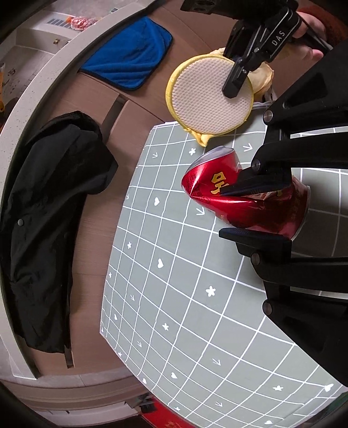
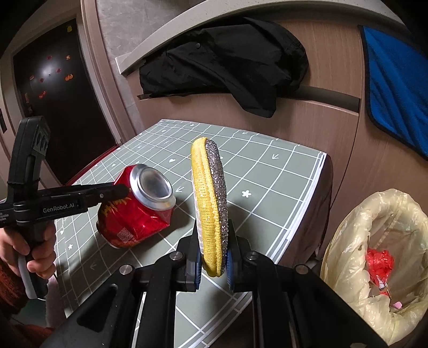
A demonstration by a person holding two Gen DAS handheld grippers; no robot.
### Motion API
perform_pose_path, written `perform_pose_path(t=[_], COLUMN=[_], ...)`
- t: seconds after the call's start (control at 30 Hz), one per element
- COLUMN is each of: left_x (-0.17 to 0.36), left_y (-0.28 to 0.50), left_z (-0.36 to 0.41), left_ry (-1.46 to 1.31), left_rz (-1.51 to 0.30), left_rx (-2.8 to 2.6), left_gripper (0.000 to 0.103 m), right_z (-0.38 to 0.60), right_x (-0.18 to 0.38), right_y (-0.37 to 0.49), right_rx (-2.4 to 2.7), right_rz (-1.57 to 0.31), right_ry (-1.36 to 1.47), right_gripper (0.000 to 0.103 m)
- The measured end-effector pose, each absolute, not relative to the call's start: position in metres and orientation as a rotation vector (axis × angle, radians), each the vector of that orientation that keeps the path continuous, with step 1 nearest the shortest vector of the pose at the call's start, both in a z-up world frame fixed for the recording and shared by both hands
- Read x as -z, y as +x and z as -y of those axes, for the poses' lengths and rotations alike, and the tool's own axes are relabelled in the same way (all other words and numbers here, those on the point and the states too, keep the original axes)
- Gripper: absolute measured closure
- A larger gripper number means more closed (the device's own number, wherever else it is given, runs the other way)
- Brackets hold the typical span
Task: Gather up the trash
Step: 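Carry the red can and yellow sponge up over the bin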
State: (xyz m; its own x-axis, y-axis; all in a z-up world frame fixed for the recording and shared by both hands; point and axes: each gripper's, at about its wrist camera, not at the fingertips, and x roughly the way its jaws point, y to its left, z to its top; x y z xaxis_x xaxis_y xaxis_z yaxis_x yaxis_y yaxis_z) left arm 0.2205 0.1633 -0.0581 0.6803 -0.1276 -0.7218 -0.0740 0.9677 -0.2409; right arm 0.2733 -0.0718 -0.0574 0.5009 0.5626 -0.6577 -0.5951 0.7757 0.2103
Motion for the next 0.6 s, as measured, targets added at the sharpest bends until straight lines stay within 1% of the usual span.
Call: perform_pose_path(t=[0.3, 0.6], left_x=[0.042, 0.005], left_y=[0.218, 0.226], left_z=[-0.158, -0.144], left_ry=[-0.237, -0.221], left_rz=[-0.754, -0.65], left_rx=[0.024, 0.041], left_gripper=[0.079, 0.079], right_z=[0.073, 0.084], right_x=[0.05, 0.029], right_y=[0.274, 0.277], right_rx=[-0.7, -0.689], right_rz=[-0.743, -0.665], right_ry=[-0.035, -0.023], right_gripper=[0.09, 0.09])
